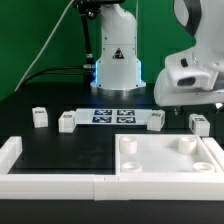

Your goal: Assemble one leg

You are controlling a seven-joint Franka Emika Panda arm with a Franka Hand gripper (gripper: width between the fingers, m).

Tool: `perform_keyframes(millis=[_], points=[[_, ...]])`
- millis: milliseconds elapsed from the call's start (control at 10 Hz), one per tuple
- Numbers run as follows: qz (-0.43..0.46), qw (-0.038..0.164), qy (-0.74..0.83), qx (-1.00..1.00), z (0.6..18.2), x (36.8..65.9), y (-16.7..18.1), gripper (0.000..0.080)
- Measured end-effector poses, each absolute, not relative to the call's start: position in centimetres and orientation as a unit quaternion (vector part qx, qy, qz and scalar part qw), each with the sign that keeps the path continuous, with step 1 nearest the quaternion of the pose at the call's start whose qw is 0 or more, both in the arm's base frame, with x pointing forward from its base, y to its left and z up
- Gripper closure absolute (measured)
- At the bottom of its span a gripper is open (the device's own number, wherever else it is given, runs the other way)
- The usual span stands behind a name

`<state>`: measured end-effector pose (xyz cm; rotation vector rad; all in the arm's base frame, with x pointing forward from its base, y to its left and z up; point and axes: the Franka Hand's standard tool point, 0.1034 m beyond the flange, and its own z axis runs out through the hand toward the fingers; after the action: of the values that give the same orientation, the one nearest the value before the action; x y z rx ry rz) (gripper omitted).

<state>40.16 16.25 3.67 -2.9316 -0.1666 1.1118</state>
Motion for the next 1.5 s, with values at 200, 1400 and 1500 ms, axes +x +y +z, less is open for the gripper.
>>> perform_keyframes(millis=[200, 1400, 1500], points=[[0.413, -0.004, -0.054, -0.909, 2.9, 40.1, 16.5, 0.0151], [0.427, -0.02, -0.029, -0.904, 1.4, 39.1, 16.6, 0.0517], [0.427, -0.02, -0.029, -0.904, 1.4, 39.1, 16.6, 0.0514]])
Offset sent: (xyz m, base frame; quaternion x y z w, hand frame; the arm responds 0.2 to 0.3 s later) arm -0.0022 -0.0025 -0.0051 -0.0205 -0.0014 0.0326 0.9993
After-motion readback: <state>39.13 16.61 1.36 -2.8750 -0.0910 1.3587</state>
